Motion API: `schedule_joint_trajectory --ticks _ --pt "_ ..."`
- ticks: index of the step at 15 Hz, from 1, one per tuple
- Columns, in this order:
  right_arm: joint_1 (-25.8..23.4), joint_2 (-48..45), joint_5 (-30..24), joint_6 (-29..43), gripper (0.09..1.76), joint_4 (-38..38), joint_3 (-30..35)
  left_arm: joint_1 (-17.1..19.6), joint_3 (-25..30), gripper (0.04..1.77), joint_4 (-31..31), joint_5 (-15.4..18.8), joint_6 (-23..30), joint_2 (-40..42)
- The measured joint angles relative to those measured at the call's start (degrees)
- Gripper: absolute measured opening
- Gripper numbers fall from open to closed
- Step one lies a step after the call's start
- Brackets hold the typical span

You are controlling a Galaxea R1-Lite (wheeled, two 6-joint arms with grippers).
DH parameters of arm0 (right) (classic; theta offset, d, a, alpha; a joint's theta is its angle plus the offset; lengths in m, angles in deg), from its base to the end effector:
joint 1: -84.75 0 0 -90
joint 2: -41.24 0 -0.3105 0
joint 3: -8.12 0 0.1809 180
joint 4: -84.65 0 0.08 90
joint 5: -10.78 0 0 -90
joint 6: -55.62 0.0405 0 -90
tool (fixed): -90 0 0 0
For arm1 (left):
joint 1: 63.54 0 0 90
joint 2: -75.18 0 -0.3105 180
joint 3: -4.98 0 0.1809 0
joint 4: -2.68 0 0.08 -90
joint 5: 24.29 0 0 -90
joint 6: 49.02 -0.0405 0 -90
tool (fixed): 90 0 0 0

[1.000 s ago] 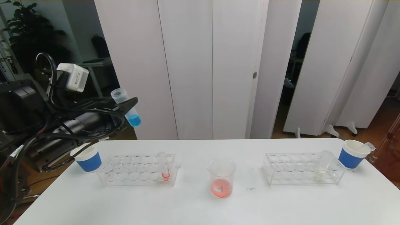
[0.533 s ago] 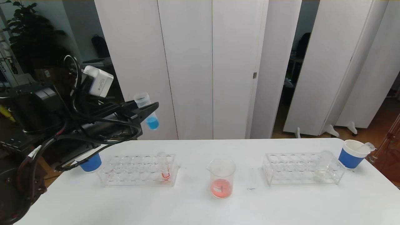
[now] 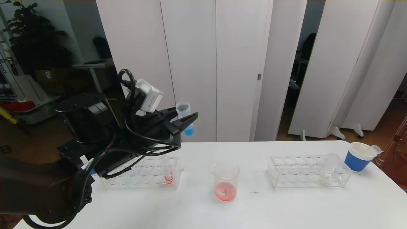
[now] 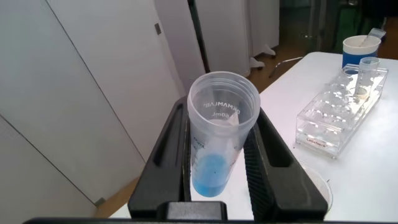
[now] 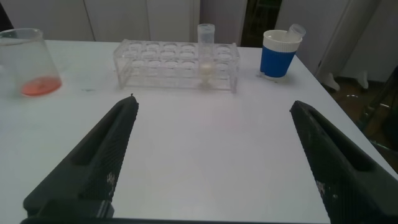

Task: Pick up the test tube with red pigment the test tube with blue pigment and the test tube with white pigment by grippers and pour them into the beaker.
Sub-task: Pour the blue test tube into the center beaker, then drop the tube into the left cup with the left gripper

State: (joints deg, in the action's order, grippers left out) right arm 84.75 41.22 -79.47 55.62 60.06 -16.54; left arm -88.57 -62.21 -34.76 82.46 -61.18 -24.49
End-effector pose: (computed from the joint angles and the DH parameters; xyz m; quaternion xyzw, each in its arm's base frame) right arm -0.0256 0.0002 0.0756 0.0000 -0.0008 0.0022 1.0000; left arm 0.2878 -0.1473 0.2192 0.0958 -0.0806 -0.3497 0.9285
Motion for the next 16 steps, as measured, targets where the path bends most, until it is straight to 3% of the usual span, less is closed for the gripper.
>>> schedule_joint_trajectory --ticks 5,12,16 --pt "0.00 0.00 0.02 0.00 1.75 0.00 0.00 -2.54 0.15 0.57 -7.89 0.72 -8.22 -5.86" --pt "0.00 0.00 0.02 0.00 1.75 0.00 0.00 -4.07 0.41 0.57 -17.14 13.79 -19.40 -13.12" --pt "0.00 0.00 0.00 0.00 1.75 0.00 0.00 -4.11 0.11 0.57 -21.72 16.38 -23.15 -16.43"
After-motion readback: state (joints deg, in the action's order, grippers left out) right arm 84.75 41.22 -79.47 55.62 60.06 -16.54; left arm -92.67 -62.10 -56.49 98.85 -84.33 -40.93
